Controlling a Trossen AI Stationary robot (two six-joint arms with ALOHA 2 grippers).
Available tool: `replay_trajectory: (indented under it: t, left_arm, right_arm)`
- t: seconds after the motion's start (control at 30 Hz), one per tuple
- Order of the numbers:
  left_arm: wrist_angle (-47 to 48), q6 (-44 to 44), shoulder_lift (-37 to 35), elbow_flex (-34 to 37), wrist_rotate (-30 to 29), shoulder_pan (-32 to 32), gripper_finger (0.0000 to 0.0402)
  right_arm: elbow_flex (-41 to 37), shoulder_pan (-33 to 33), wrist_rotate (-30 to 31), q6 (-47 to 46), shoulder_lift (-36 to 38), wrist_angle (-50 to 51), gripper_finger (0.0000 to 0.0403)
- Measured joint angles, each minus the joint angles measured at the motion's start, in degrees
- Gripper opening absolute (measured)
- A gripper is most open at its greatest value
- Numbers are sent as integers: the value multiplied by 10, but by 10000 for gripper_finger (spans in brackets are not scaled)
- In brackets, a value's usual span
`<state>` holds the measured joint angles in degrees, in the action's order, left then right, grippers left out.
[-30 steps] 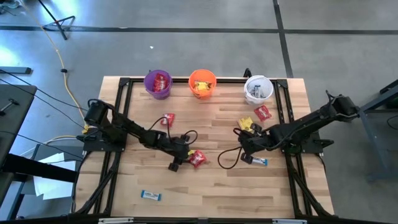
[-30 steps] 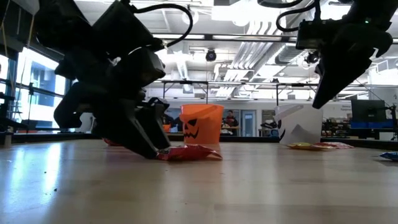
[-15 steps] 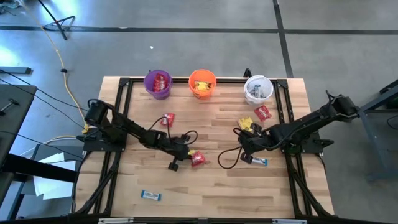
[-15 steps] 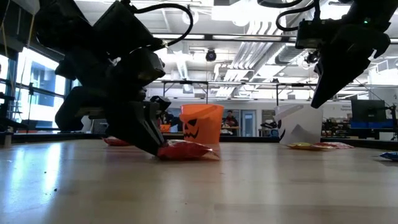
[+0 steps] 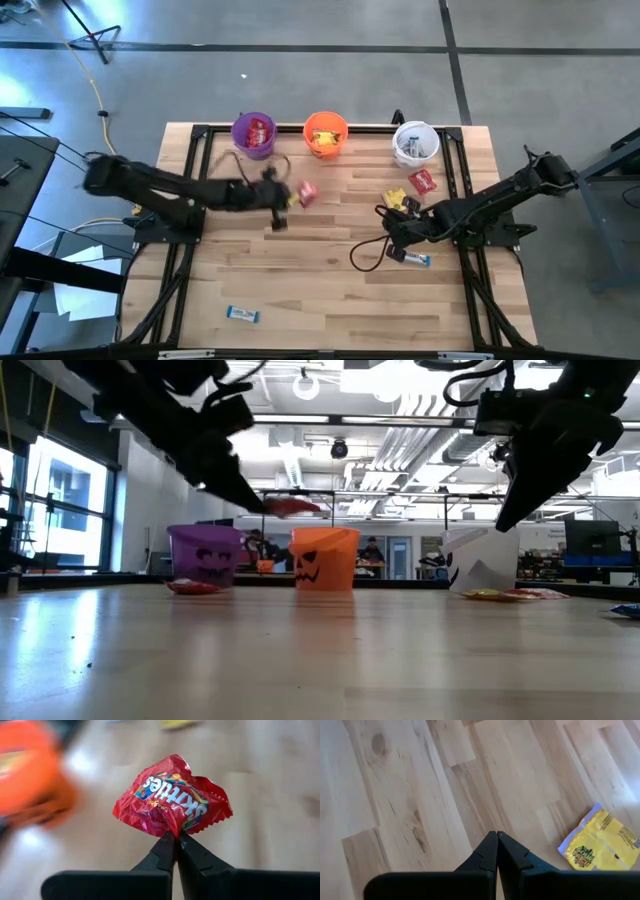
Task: Sort candy
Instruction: Put the red candy into the violet bucket
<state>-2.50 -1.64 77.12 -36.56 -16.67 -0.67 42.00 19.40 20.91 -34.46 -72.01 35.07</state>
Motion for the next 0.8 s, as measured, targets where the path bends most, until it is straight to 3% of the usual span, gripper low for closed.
replay_trajectory:
  t: [0.2,0.33,0.6,0.8]
  left_arm:
    - [186,15,-143,-27,-102,125,0]
    - [263,9,-170,-67,-108,233,0]
    - [351,-5,-93,-123,-67,420,0]
    - [342,-29,-3,-152,-45,471,0]
  right_arm:
    - [0,0,6,5,0,0,0]
    - [0,-7,6,11,0,-6,0]
    - [0,-18,5,40,0,-24,0]
    - [0,-18,5,45,0,-30,0]
